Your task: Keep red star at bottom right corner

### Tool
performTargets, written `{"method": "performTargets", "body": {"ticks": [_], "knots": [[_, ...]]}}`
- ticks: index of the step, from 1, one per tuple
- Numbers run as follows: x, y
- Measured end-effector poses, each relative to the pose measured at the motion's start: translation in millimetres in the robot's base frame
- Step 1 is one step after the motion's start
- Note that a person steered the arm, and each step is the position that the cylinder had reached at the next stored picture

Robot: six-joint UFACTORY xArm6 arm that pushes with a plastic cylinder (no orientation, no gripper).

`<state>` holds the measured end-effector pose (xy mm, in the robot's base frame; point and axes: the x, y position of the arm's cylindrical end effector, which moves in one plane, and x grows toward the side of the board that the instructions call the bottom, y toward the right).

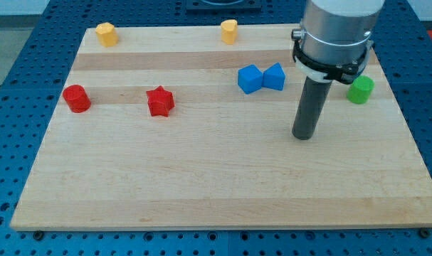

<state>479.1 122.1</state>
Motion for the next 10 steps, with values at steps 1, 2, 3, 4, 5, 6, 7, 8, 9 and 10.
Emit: {"method": "performTargets", "body": {"ticks": [1, 2, 3, 4, 5, 6, 7, 8, 9, 10], "knots": [[22.5, -34.8], [26.0, -87.8], [-24.1, -132.3], [-84.1, -176.8], [-130.7, -178.3], [-128.3, -241.5], [-102.6, -263.0], [-70.4, -263.0], [-51.0, -238.9], [-28.3, -191.3]]}}
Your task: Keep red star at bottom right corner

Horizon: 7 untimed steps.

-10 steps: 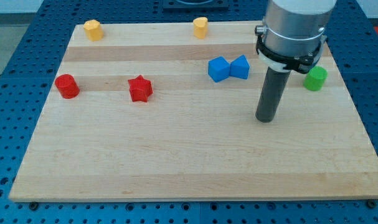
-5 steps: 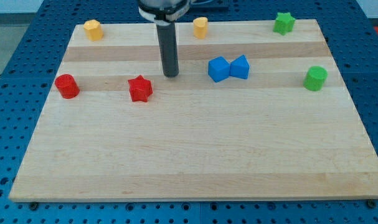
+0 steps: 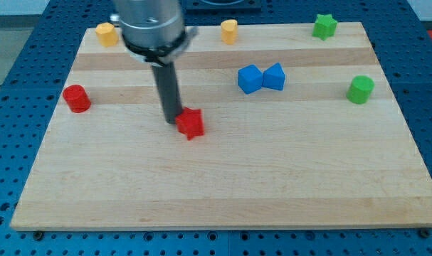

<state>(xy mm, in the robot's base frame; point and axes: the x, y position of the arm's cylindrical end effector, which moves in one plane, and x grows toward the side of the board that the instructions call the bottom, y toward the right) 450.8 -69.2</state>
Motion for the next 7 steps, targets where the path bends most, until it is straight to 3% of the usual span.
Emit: {"method": "performTargets", "body": {"ticks": [2, 3, 4, 7], "knots": [[66.6, 106.2], [81.8, 117.1], [90.2, 81.2], [97.3, 261.4]]}}
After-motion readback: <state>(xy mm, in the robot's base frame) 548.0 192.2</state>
